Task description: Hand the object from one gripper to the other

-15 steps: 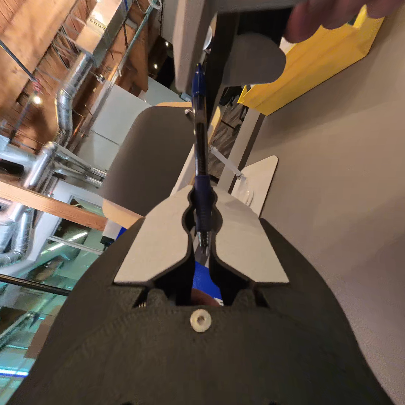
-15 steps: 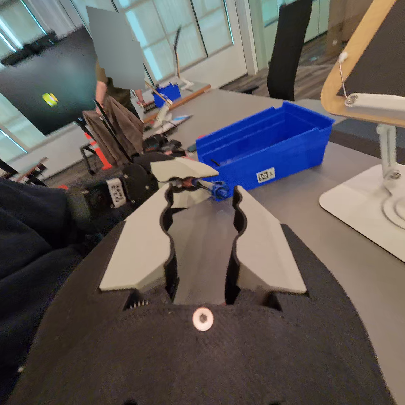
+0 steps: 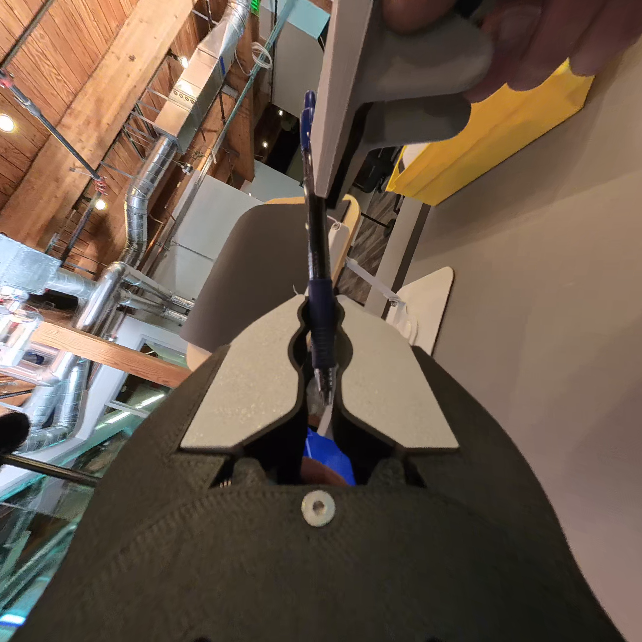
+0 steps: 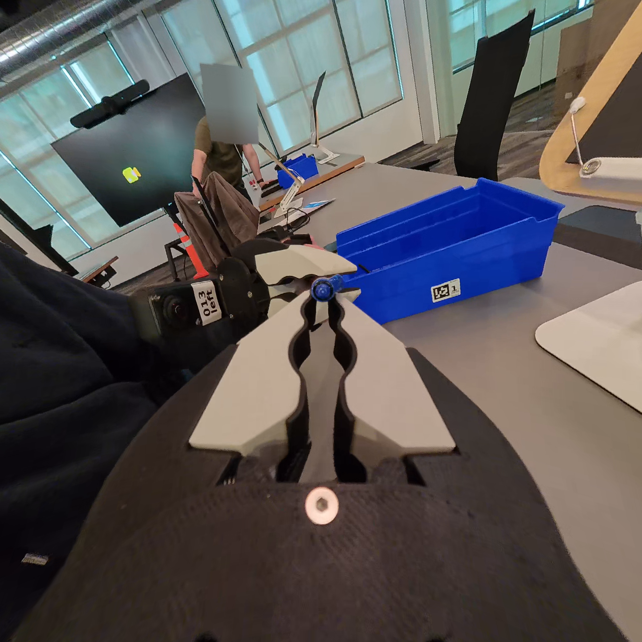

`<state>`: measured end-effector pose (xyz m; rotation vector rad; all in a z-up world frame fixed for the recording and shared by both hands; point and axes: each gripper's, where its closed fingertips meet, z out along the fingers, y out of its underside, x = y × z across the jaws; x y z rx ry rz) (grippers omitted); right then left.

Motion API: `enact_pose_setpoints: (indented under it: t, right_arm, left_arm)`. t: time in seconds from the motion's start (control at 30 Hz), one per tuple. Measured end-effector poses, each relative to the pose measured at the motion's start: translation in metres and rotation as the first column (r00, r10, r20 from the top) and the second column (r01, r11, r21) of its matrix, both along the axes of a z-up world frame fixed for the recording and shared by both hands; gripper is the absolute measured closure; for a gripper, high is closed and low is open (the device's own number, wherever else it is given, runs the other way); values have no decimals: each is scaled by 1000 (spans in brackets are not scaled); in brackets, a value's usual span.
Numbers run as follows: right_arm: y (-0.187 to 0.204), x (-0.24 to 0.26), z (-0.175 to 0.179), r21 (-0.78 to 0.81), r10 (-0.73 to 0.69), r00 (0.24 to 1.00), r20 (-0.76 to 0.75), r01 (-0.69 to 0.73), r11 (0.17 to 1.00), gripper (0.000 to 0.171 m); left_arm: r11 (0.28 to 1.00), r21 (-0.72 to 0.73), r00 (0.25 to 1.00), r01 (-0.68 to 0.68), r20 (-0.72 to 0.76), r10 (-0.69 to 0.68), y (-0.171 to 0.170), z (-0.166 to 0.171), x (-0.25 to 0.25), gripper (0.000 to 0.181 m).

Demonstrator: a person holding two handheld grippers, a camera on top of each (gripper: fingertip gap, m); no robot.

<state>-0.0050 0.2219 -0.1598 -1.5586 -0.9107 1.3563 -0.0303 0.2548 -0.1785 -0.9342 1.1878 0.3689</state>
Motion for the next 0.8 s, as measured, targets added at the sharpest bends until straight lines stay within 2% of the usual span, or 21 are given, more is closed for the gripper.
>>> enact_pose_setpoints:
  t: [0.2,0.37,0.43,0.53,0.67,0.7,0.8]
  right_arm:
    - [-7,7,8,5,0,997,-78,1,1000,168]
    - [-7,19,23,52,-52,989,-138,59,997,169]
    - [-6,24,33,89,-83,980,-178,100,991,168]
    - [-9,28,48,127,-107,958,-267,145,981,169]
    - [-18,22,56,180,-112,929,-352,184,966,168]
    - [-20,18,53,183,-108,929,-354,183,966,168]
    - [-28,6,44,199,-99,933,-346,176,964,168]
  left_arm:
    - [981,-144,985,131,129,-113,-11,5,10,169]
    - [899,-317,906,300,389,-165,-22,22,8,143]
    - [827,-403,830,392,542,-130,-21,28,3,134]
    - [639,-473,640,606,767,-39,-24,31,1,130]
    - [382,-390,384,838,918,95,-31,33,11,126]
    - [349,-356,339,867,934,111,-34,35,15,127]
    - [311,-261,233,914,964,124,-41,46,22,134]
